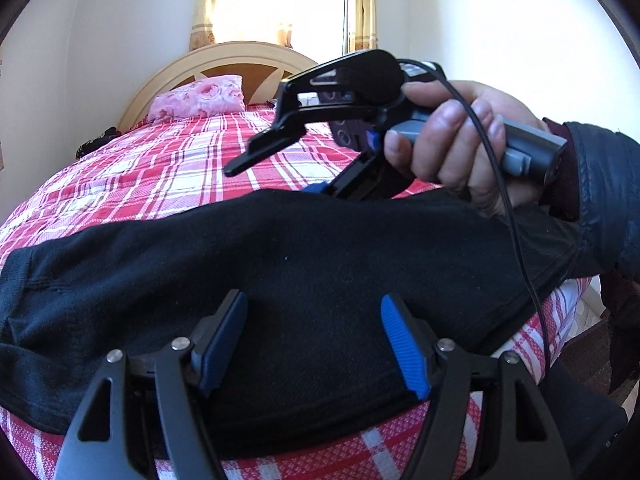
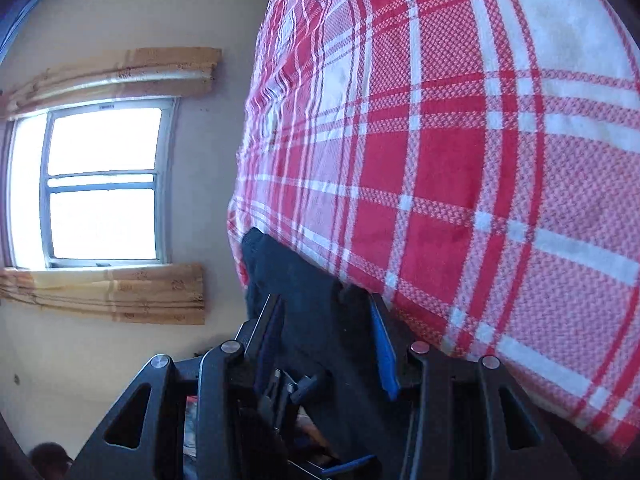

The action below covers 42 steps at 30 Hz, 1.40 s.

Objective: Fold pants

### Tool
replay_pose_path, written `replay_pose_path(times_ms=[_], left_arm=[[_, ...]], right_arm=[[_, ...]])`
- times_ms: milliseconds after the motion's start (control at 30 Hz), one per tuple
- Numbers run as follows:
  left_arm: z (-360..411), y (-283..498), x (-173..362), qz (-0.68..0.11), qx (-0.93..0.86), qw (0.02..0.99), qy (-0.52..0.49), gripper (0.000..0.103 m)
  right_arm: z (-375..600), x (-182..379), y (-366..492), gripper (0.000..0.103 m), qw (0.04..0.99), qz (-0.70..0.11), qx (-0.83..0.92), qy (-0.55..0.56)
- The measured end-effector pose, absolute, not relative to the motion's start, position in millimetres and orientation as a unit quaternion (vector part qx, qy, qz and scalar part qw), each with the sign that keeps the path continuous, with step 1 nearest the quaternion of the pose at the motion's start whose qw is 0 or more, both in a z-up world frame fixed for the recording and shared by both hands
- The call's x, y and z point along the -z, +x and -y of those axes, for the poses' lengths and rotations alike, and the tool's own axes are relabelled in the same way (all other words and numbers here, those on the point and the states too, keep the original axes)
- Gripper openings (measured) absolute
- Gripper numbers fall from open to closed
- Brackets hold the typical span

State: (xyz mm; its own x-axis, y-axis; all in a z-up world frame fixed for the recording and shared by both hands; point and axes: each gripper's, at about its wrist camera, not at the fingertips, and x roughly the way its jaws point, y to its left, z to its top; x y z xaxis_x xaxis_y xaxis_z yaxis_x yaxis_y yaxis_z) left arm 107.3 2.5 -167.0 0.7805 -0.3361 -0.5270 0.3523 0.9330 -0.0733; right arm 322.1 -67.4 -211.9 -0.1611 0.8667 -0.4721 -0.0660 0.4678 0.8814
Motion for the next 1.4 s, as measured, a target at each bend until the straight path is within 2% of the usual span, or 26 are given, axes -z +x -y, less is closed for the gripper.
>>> replay_pose_path(times_ms=[167, 400, 633, 667, 700, 733, 967, 1400], left_arm=[[0, 100, 167, -0.273, 0.181, 0.944, 0.017, 0.072], [-1, 99, 166, -0.273, 0.182, 0.945, 0.017, 0.073], [-2, 99, 166, -0.271, 0.182, 0.945, 0.016, 0.073], [-2, 99, 166, -0.271, 0.182, 0.945, 0.016, 0.073], [-2, 99, 167, -0.270, 0.182, 0.945, 0.016, 0.073], [-2, 99, 167, -0.270, 0.182, 0.946, 0.016, 0.073], [-2, 99, 167, -0.270, 0.183, 0.945, 0.015, 0.073], [-3, 98, 167, -0.269, 0.183, 0.946, 0.015, 0.073]], right_arm=[[58, 219, 320, 0.044, 0.546, -0.628, -0.431, 0.349], [65, 196, 328, 0.044, 0.565, -0.550, -0.453, 0.415], [73, 182, 326, 0.043, 0.647, -0.598, -0.362, 0.305], [79, 184, 325, 0.037, 0.649, -0.599, -0.358, 0.302], [82, 185, 323, 0.014, 0.646, -0.604, -0.356, 0.302], [84, 187, 324, 0.004, 0.644, -0.613, -0.347, 0.299], [70, 219, 325, 0.005, 0.597, -0.656, -0.354, 0.298], [51, 223, 320, 0.006, 0.568, -0.648, -0.397, 0.316]])
